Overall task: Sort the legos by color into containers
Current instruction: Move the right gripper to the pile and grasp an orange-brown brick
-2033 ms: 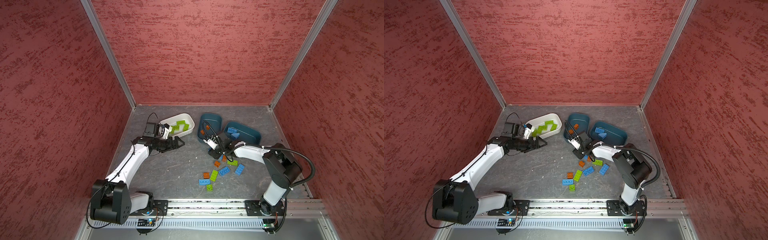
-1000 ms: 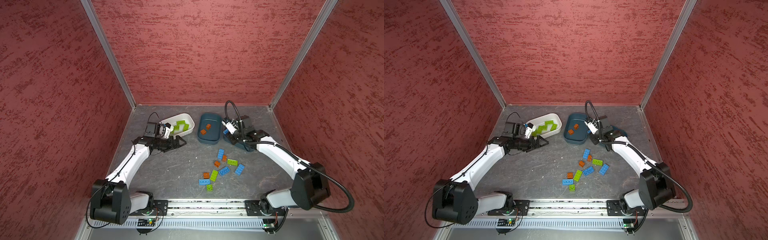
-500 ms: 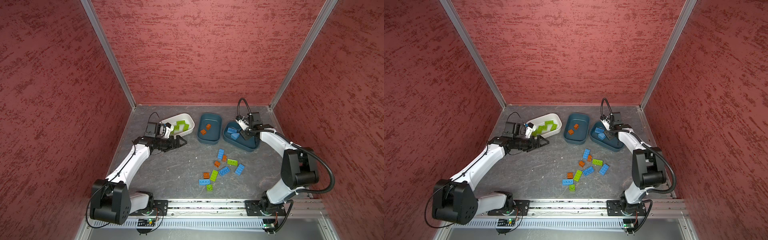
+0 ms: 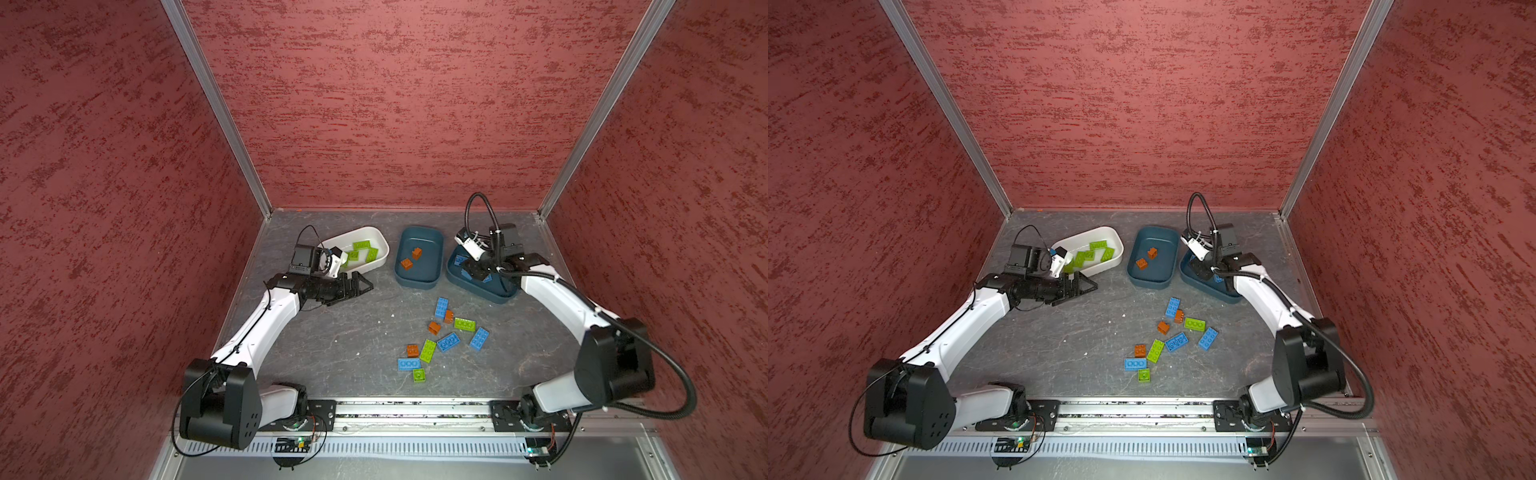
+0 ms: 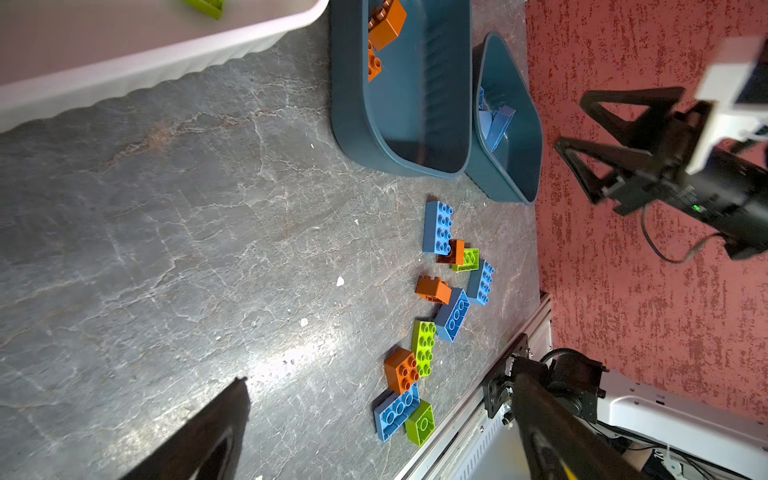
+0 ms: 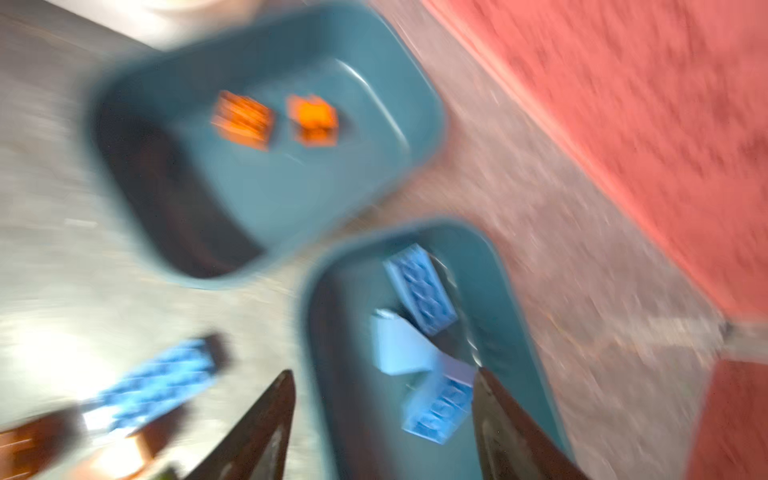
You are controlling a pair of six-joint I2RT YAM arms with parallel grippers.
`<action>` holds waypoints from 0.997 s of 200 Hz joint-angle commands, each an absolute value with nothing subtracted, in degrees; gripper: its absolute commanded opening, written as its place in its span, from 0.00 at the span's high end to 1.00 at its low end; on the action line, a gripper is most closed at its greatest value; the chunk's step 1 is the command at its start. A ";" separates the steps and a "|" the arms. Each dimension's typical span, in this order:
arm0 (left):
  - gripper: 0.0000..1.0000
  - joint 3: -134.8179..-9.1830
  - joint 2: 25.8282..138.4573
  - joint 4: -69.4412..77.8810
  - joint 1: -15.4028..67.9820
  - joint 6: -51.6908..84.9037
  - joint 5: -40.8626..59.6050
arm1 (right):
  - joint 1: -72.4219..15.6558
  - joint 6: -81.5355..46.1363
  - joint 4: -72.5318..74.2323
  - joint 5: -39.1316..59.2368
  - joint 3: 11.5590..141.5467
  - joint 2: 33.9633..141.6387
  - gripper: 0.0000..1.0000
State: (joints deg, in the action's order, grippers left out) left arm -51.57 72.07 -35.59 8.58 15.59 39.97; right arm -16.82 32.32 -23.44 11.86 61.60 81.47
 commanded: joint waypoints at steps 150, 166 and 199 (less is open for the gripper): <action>0.01 -51.44 68.40 -37.95 6.57 13.07 39.73 | -50.07 35.33 -23.03 15.96 47.28 86.36 0.34; 0.01 -51.28 68.21 -38.23 6.35 12.88 39.71 | -50.68 35.98 -22.64 16.16 47.22 87.74 0.34; 0.01 -50.95 68.09 -38.40 6.20 12.83 39.55 | -51.37 36.51 -22.85 17.04 47.98 89.89 0.36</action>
